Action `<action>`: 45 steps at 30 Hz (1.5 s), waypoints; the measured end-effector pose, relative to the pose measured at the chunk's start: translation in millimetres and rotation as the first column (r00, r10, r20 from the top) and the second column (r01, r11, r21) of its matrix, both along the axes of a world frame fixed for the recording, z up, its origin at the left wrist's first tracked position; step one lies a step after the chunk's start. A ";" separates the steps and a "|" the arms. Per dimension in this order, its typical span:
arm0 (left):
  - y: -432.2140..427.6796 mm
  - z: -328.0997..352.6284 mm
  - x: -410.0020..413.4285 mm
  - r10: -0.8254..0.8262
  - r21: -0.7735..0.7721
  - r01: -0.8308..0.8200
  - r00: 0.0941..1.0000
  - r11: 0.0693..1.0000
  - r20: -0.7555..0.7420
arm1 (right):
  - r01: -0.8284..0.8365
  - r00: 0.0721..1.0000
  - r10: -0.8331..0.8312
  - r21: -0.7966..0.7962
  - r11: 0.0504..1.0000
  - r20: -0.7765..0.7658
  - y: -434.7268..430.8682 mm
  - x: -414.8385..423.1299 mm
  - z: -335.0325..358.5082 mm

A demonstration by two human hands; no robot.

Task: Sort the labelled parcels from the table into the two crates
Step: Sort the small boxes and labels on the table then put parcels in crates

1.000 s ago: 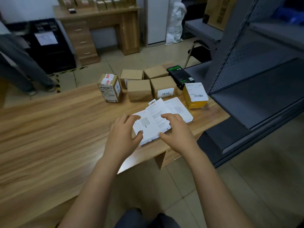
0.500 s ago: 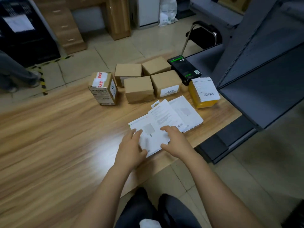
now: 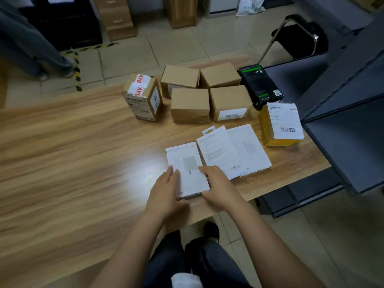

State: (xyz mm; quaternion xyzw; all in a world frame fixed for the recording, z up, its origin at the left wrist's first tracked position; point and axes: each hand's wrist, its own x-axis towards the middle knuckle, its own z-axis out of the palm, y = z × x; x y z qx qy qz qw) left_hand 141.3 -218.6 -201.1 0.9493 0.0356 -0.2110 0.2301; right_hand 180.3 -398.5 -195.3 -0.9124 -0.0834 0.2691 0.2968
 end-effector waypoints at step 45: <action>180.6 -29.6 -101.0 0.410 -0.143 -0.389 0.896 0.910 0.171 | -0.372 0.928 0.373 0.150 0.916 0.022 197.7 -26.3 -34.0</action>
